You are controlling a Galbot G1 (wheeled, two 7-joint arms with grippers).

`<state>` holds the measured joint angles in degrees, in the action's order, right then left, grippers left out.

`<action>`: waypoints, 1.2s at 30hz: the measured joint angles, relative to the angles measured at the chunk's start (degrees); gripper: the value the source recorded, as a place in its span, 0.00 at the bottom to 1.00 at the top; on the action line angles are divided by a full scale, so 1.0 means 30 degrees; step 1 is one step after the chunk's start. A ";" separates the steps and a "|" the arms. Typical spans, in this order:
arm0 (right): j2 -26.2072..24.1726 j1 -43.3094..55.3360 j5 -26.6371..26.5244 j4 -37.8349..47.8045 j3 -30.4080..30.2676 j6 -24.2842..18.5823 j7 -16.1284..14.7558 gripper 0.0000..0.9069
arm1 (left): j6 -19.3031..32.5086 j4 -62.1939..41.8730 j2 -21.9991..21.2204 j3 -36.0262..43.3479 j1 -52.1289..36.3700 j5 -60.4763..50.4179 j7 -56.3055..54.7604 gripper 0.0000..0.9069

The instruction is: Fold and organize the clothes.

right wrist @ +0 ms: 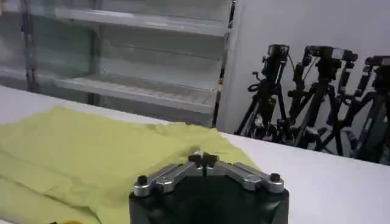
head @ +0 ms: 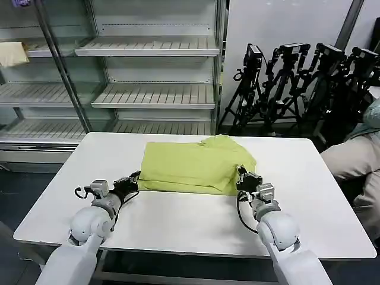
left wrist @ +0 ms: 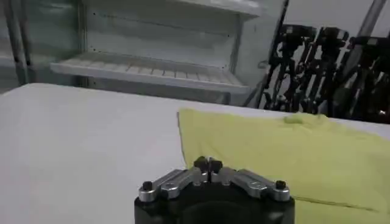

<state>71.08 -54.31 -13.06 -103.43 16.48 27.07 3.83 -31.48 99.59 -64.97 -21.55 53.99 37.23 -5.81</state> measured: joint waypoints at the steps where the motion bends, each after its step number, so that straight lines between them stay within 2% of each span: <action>1: 0.0015 0.0033 0.0005 0.0081 -0.0023 -0.0038 -0.0035 0.00 | 0.0005 -0.0037 0.0000 0.0030 -0.0022 0.0000 0.0016 0.02; 14: 0.0183 0.0477 0.0079 0.0843 -0.0084 -0.0171 -0.0126 0.00 | 0.0204 -0.0801 -0.0085 0.0273 -0.0570 -0.0146 0.0203 0.02; 15: 0.0210 0.0518 0.0105 0.0905 -0.0110 -0.0170 -0.0125 0.00 | 0.0204 -0.0828 -0.0084 0.0293 -0.0591 -0.0155 0.0208 0.14; 16: 0.0255 0.0577 0.0146 0.0989 -0.0138 -0.0161 -0.0107 0.69 | 0.0198 -0.0867 -0.0072 0.0321 -0.0604 -0.0185 0.0232 1.00; 17: 0.0297 0.0638 0.0177 0.1068 -0.0155 -0.0157 -0.0095 1.00 | 0.0166 -0.0918 -0.0045 0.0363 -0.0618 -0.0237 0.0275 1.00; 28: 0.0314 0.1473 -0.0082 0.1798 -0.0147 0.0207 0.0409 1.00 | 0.0417 -0.1256 -0.0074 0.0202 -0.0670 -0.0905 0.0354 1.00; 36: -0.0343 -0.0466 -0.0396 -0.0103 0.0714 0.0572 0.0537 1.00 | 0.0577 0.0309 0.0535 -0.0192 0.0387 -0.0715 0.0127 1.00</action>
<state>70.06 -55.71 -14.25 -103.73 18.63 28.79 5.45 -29.74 100.52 -63.37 -22.12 55.15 35.08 -5.43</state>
